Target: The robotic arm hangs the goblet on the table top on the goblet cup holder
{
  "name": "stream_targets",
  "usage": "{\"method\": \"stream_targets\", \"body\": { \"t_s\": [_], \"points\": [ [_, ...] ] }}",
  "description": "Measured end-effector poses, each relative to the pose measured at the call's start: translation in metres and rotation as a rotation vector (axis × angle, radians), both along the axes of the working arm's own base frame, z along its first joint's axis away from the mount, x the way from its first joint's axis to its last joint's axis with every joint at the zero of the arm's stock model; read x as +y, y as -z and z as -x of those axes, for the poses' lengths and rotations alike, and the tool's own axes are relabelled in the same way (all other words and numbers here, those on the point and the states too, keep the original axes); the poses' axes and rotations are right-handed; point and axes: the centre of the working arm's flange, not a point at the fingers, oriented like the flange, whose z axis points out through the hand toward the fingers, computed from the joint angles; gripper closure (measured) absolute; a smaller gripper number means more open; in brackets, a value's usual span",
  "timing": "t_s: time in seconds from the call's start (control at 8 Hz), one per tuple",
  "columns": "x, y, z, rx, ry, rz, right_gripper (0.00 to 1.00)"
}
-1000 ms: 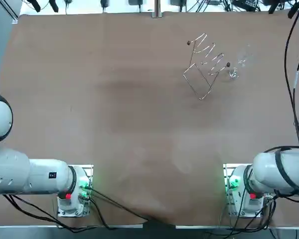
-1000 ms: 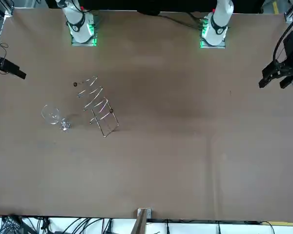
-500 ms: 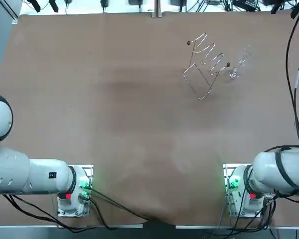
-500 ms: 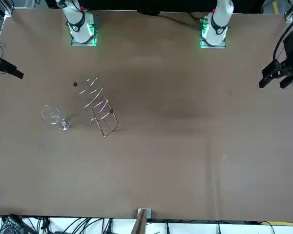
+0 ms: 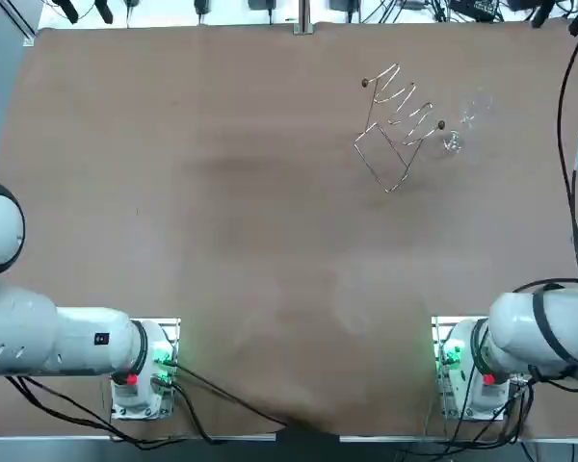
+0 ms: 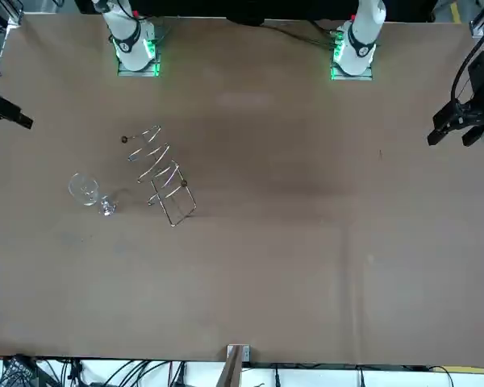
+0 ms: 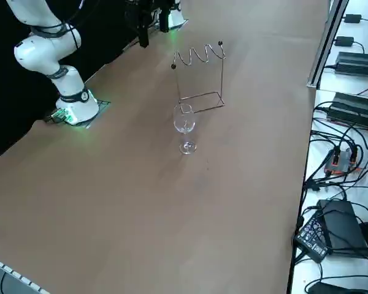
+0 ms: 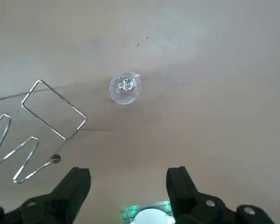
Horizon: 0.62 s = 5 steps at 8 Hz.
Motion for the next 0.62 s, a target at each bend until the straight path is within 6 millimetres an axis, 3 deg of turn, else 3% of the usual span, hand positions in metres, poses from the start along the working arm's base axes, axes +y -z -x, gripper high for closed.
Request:
{"method": "stream_targets", "body": {
  "t_s": [0.25,0.62],
  "points": [
    [-0.037,0.016,-0.006,-0.016,-0.043,-0.038,0.0],
    [-0.089,0.059,-0.022,-0.037,-0.051,-0.116,0.0]
  ]
}}
